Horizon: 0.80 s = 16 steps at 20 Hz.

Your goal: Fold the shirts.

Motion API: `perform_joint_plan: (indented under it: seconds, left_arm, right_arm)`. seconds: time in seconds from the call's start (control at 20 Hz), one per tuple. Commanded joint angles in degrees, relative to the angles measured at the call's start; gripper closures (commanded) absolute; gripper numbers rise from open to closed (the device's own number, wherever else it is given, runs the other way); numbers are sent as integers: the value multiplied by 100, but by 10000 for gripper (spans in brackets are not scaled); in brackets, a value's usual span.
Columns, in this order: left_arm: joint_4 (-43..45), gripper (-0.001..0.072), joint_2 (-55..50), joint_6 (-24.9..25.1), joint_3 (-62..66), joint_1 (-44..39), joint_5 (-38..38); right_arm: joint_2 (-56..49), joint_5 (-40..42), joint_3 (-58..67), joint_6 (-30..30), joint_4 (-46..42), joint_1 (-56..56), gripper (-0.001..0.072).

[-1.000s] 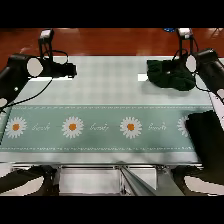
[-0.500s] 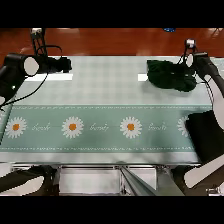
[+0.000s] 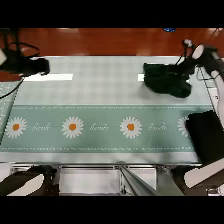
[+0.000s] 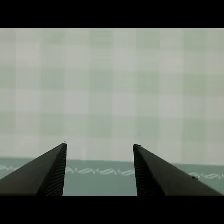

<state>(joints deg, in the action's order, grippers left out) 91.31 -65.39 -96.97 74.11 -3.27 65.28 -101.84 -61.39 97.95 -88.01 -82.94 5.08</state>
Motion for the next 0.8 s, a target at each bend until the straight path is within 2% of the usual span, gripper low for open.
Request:
perform_joint_plan:
  seconds: [0.0,0.25,0.45,0.75]
  left_arm:
    - [-529,199,988,70,-833,278,553]
    - [-2079,199,2955,72,-2931,275,-256]
    - [-2146,199,3941,72,-3510,278,-313]
    - [-2282,199,4116,70,-3519,278,-317]
  right_arm:
    - [953,46,356,356,811,-9,689]
    - [2308,251,1060,643,1097,-376,689]
    - [2907,304,1773,756,1088,-966,689]
    - [3412,337,2011,802,1106,-2059,689]
